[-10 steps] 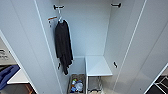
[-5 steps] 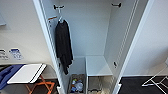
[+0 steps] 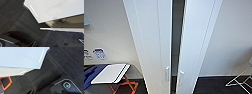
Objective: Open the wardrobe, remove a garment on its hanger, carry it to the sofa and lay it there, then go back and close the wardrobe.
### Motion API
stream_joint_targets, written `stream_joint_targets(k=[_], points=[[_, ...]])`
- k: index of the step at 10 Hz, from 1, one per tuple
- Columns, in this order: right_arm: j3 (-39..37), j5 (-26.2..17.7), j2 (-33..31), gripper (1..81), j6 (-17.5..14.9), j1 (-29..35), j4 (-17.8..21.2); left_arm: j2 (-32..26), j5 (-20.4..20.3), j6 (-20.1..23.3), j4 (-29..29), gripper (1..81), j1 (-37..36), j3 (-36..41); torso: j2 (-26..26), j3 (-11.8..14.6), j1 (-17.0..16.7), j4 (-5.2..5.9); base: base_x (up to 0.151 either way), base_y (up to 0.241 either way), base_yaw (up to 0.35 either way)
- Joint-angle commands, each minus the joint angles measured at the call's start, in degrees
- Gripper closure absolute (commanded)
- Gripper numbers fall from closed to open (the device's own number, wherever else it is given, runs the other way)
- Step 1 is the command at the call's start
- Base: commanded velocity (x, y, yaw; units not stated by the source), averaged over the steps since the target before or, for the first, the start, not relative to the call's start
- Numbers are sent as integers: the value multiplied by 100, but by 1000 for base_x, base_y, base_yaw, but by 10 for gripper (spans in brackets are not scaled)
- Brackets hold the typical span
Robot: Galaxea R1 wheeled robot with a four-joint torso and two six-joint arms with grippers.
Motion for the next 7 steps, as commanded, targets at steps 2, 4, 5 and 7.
stream_joint_targets(k=[2,4,5,7], points=[[-280,-277,288,10,-479,-293,-1984,-582,-1705,388,3417,10,974,48,0,0,0,0,0,0,0],[-280,-58,437,10,-479,-759,-2698,-573,-1981,388,4019,10,1485,22,0,0,0,0,0,0,0],[-279,13,499,10,-479,-1094,-2963,-565,-1981,379,4082,10,1776,22,0,2,0,0,0,0,0],[-236,295,508,10,-488,-1490,-3061,-538,-1989,379,4108,10,2146,22,-2,2,-2,0,0,0,0]])
